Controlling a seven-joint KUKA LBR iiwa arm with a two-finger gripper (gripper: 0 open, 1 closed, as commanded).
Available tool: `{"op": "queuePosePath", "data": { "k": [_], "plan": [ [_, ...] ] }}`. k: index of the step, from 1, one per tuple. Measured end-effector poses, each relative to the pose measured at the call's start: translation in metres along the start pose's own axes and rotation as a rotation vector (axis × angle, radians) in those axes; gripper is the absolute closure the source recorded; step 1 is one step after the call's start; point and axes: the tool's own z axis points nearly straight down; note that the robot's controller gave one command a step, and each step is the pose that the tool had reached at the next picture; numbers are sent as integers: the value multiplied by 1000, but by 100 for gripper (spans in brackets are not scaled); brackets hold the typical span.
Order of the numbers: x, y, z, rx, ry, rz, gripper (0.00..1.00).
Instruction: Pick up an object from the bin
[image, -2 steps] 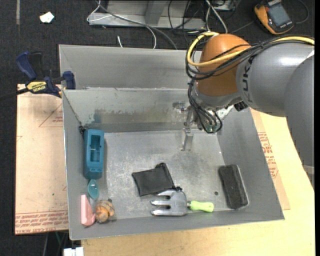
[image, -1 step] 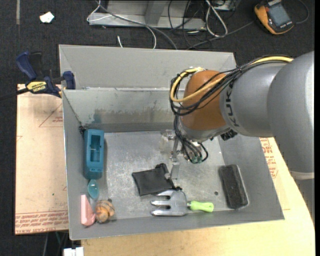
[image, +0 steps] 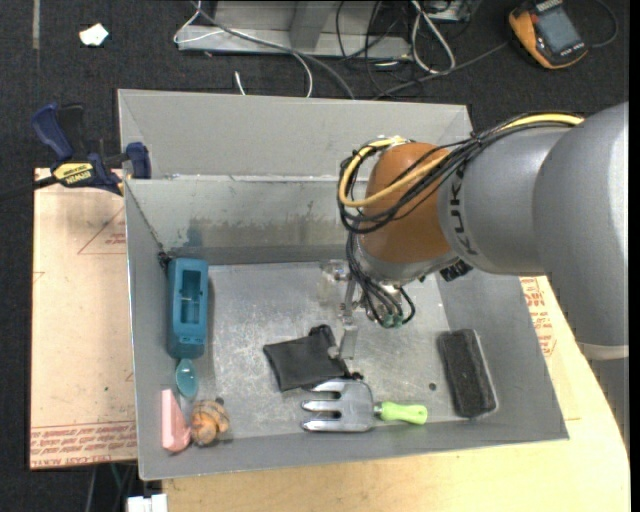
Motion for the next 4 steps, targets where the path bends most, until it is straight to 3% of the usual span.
{"op": "queuePosePath", "data": {
  "k": [1,2,3,4],
  "plan": [
    [30,16,10,-2,3,27,0],
    [46,24,13,-2,4,33,0],
    [28,57,-2,-3,2,-220,0],
    [34,46,5,-5,4,-243,0]
  ]
}}
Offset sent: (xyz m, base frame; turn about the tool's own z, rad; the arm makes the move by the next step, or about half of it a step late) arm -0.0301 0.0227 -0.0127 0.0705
